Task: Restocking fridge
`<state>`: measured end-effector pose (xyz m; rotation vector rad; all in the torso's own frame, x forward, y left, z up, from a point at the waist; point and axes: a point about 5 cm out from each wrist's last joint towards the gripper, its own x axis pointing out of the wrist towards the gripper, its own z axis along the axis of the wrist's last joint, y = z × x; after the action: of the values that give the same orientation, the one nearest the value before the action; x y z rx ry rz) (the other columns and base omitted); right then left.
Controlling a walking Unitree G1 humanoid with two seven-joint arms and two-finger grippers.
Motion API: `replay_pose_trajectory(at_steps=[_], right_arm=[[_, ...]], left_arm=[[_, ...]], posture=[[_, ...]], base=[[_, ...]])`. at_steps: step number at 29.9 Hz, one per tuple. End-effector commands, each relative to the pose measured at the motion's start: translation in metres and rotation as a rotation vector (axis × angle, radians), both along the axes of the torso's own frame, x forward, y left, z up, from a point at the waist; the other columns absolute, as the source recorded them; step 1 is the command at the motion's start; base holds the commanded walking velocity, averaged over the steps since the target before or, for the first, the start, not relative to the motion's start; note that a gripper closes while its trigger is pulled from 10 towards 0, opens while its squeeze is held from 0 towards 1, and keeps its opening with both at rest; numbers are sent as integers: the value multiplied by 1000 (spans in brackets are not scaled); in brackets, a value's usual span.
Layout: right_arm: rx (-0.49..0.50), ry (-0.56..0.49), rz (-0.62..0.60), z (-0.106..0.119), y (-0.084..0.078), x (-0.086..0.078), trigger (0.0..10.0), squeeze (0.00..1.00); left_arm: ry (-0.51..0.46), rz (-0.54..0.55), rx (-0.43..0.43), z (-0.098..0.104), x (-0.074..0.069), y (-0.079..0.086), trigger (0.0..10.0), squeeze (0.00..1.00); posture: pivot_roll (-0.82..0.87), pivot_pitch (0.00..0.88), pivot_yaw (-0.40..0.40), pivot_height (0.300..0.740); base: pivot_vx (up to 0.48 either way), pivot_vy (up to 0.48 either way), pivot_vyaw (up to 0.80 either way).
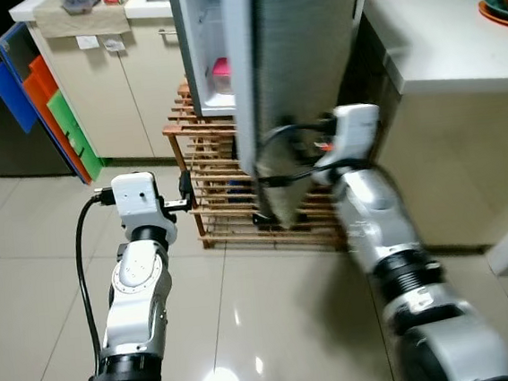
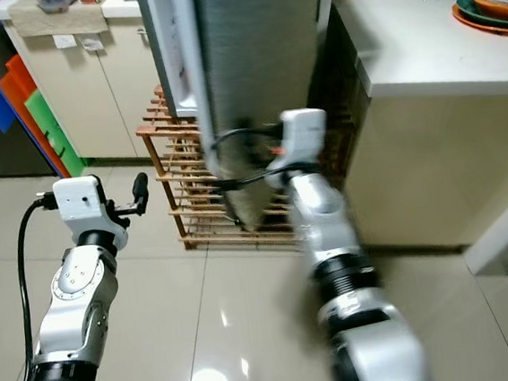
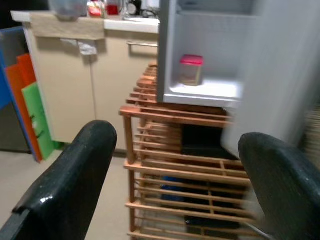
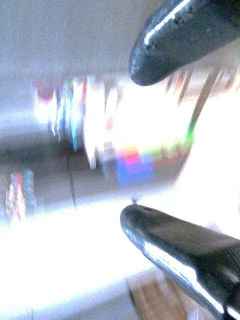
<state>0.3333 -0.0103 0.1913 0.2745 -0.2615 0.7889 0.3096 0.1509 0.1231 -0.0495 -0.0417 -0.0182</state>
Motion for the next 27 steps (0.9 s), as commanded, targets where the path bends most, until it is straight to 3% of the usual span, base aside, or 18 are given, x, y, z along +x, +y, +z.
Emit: replay_pose_trajectory(at_steps=[1,3,6,9,11,12,14,20,27], right_arm=[[87,-34,68,20,5,-5,10000,0],[104,-21,54,22,-1,-3,10000,0],[73,19,-80,14,-34,10,10000,0],[-24,92,-273,-11,-75,16,10000,0],[-85,131,-371,-25,-97,15,10000,0],[-152,174,-470,-44,-123,9,10000,0],[-183,200,-529,-55,-139,1,10000,0],[-212,235,-611,-69,-158,-15,10000,0],[-223,215,-706,-69,-169,-17,10000,0]], left_arm=[[12,24,6,-1,-3,8,10000,0],[14,23,12,-2,-3,7,10000,0],[43,23,41,-6,-4,7,10000,0],[37,26,62,-6,-2,8,10000,0],[21,24,84,-4,-1,7,10000,0],[-2,17,85,0,1,7,10000,0],[-17,9,88,3,3,7,10000,0],[-52,10,96,13,6,7,10000,0],[-145,-16,109,33,8,5,10000,0]], posture=[[-71,0,-8,740],[-71,0,-10,740],[-74,0,-14,740],[-83,0,-16,740],[-87,0,-15,740],[-99,0,-10,740],[-107,0,-5,740],[-119,0,9,740],[-112,0,17,740]], base=[[0,0,0],[0,0,0],[0,0,0],[0,0,0],[0,0,0],[0,0,0],[180,0,0],[420,0,0],[431,0,0]])
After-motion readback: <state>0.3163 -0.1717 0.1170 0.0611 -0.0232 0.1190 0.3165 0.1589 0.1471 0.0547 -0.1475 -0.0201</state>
